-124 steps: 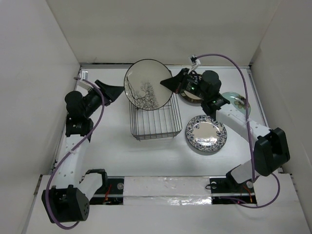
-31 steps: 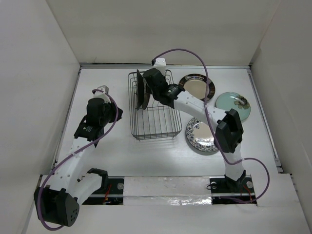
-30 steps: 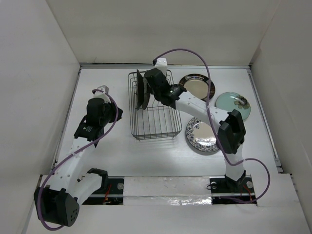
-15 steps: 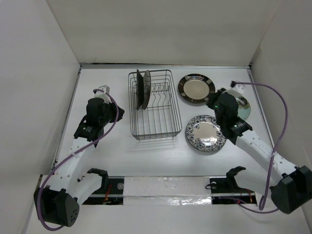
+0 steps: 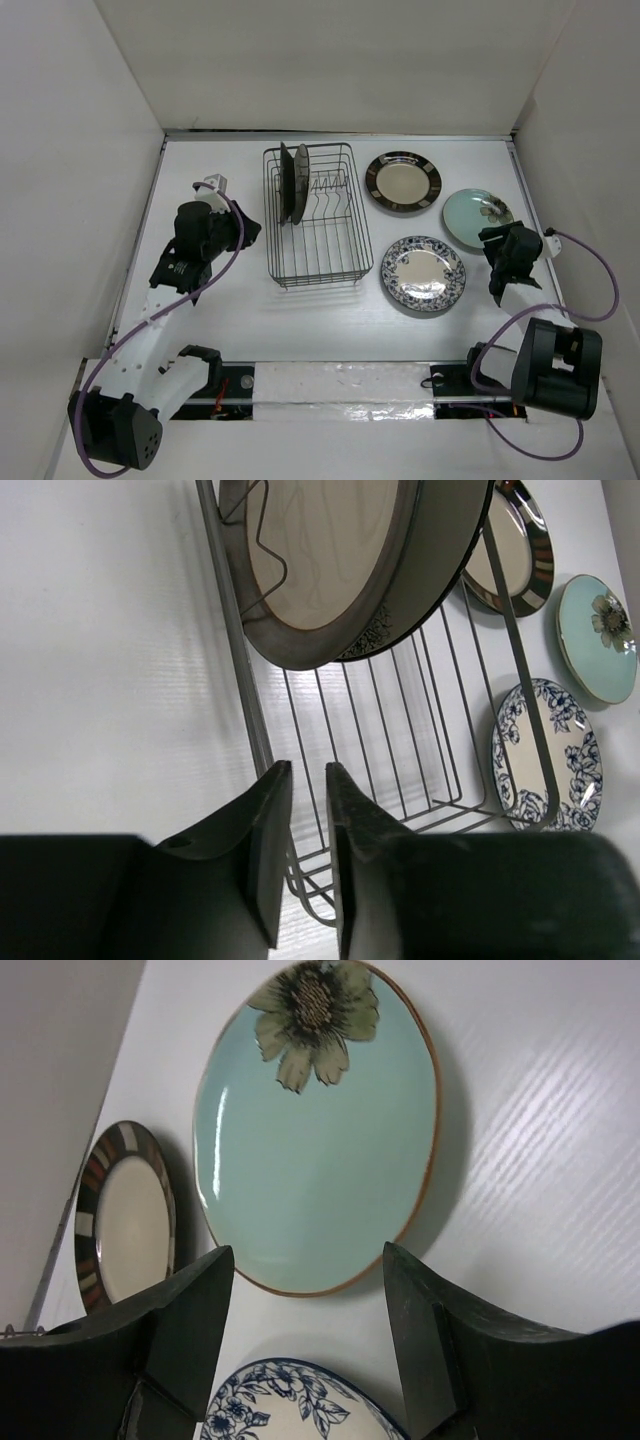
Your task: Load the plates into the dish rack
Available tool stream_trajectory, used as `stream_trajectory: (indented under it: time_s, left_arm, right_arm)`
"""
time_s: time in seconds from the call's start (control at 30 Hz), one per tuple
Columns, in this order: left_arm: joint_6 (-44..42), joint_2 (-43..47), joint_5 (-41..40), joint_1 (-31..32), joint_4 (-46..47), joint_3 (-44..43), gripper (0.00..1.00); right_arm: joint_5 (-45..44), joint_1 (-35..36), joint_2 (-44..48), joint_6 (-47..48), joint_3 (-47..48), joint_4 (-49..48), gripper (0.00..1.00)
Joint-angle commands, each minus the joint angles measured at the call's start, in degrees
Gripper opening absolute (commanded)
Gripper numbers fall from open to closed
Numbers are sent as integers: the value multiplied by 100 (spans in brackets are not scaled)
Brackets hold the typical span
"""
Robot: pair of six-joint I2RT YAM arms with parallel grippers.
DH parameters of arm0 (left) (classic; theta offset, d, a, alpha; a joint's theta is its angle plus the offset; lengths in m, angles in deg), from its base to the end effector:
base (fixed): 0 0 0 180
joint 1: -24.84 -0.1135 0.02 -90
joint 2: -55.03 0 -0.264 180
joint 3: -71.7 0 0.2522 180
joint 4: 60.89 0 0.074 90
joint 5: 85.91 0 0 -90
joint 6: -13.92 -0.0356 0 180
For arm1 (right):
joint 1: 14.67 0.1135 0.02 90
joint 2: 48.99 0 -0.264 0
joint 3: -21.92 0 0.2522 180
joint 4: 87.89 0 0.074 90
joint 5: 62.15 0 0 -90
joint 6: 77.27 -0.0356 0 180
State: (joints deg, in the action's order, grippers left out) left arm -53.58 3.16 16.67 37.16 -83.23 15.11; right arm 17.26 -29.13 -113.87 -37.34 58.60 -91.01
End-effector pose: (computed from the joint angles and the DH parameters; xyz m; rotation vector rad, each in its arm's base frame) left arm 0.2054 -0.0528 0.3090 -0.0161 1.9183 -0.6197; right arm 0.2200 -0.0635 0.1872 1.1694 1.6310 0.2129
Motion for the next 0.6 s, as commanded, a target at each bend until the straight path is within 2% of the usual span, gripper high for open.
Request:
stream_trajectory:
  time_s: [0.0, 0.03, 0.17, 0.27, 0.47, 0.57]
  left_arm:
    - [-106, 46, 245, 16, 225, -138, 19]
    - [-106, 55, 254, 16, 225, -138, 23]
    - [-123, 20, 140, 16, 172, -191, 24]
    - [-123, 37, 140, 16, 164, -182, 24]
    - [-123, -59, 104, 16, 155, -226, 23]
    - [-123, -16, 17, 16, 129, -252, 23]
  right_arm:
    - [478, -197, -269, -267, -68, -816, 66]
    - [531, -293, -401, -241, -59, -886, 66]
    - [1311, -620, -1183, -311, 151, -1088, 65]
    - [1471, -620, -1676, -434, 134, -1482, 63]
    - [1990, -743, -2493, -636, 265, -2081, 57]
    - [2139, -743, -2757, -768, 362, -2248, 50]
